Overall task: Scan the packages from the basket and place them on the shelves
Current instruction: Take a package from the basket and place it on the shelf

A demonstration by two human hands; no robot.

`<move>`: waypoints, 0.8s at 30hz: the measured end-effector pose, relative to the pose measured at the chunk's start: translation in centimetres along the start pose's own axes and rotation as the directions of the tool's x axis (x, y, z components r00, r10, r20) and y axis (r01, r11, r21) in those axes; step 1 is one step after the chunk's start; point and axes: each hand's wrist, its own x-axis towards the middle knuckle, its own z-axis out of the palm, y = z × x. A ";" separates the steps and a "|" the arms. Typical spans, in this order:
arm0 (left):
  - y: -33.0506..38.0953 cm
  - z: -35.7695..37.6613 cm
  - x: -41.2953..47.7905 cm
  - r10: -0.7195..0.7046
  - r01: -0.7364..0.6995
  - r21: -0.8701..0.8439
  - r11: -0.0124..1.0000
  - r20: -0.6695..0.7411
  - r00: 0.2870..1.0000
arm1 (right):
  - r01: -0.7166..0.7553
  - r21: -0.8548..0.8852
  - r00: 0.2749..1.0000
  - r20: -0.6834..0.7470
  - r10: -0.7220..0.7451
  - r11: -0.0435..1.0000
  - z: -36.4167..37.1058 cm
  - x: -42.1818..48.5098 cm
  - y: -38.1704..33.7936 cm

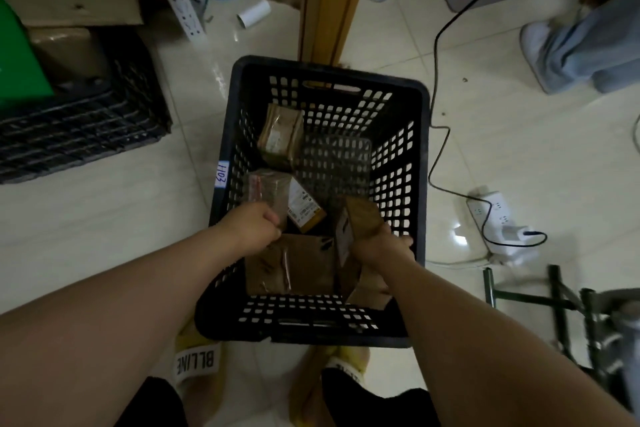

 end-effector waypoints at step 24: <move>23.8 -29.3 -51.0 0.270 -0.422 -0.737 0.528 -0.325 0.906 | 0.479 0.772 0.398 0.232 -0.888 0.417 -36.9 -51.7 -8.7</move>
